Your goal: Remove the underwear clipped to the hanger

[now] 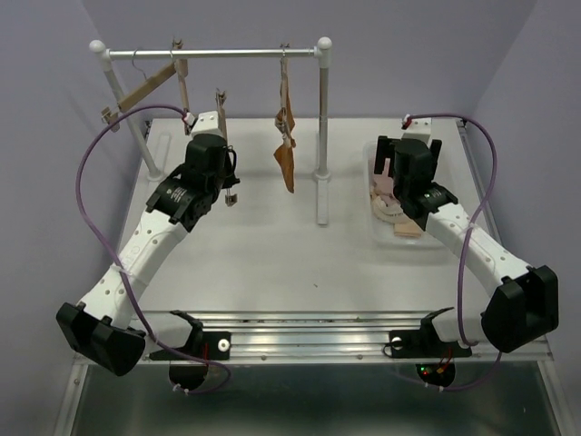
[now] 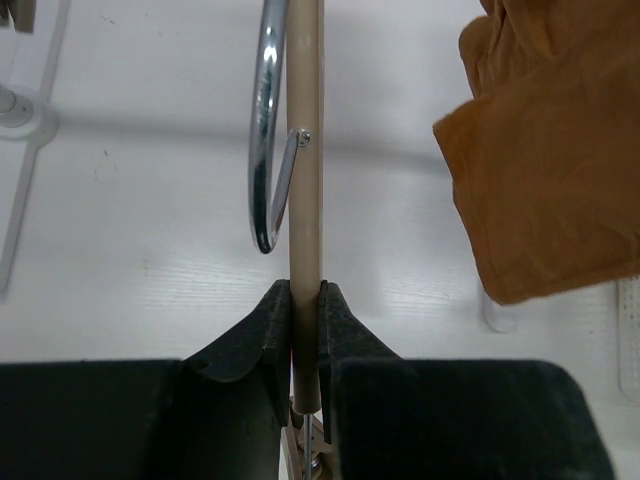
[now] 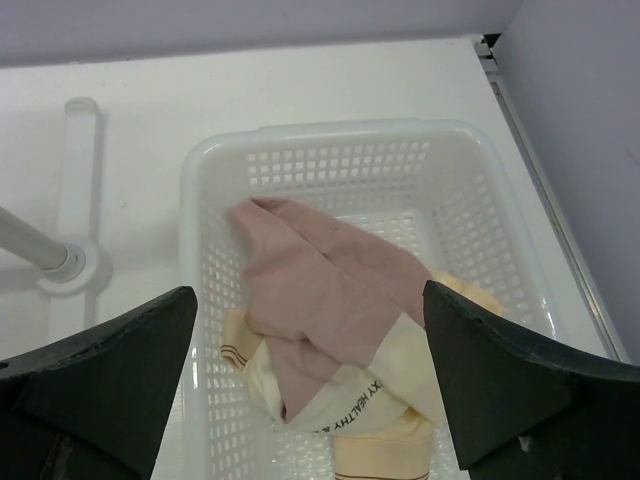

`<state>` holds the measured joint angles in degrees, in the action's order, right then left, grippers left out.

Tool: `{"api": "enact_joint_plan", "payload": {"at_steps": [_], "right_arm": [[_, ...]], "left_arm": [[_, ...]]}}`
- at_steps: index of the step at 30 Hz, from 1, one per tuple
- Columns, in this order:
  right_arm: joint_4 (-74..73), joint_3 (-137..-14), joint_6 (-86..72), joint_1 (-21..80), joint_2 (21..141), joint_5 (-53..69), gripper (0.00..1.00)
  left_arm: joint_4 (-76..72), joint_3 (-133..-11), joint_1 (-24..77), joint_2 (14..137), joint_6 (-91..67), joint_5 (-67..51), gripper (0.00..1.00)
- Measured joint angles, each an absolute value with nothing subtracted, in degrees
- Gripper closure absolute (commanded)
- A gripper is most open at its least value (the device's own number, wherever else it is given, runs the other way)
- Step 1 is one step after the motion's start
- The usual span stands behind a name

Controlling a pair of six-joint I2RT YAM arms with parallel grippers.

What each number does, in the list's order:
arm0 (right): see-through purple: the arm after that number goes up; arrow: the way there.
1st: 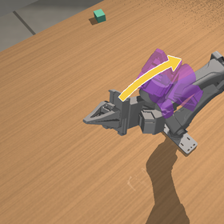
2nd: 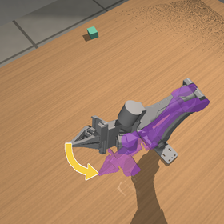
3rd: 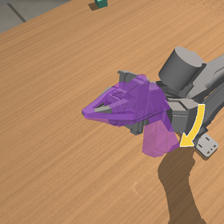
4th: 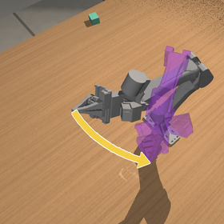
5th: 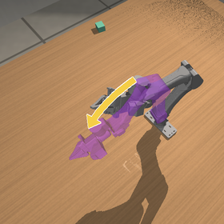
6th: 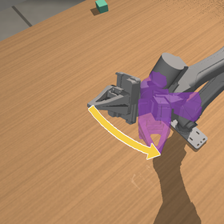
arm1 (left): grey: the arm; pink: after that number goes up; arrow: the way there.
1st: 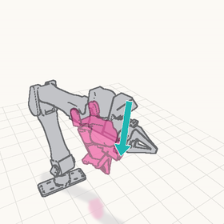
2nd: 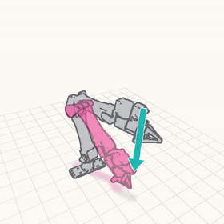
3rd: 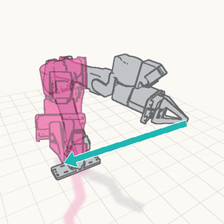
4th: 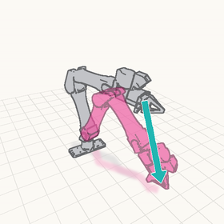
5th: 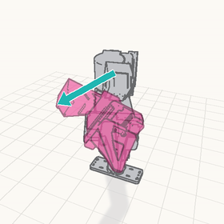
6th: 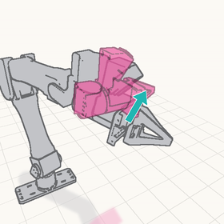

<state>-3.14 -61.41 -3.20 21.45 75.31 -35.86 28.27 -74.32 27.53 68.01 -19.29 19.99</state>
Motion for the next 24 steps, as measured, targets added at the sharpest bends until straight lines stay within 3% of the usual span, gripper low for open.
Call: {"api": "enact_joint_plan", "payload": {"at_steps": [14,24], "right_arm": [[-3.90,-60.69,-6.31,21.45,73.80,-32.53,0.00],[-3.90,-60.14,-6.26,21.45,71.46,-32.27,0.00]], "left_arm": [[24.84,-88.90,23.14,78.87,-7.73,18.39,1.00],[25.65,-106.21,19.70,89.97,-1.78,17.56,1.00]]}}
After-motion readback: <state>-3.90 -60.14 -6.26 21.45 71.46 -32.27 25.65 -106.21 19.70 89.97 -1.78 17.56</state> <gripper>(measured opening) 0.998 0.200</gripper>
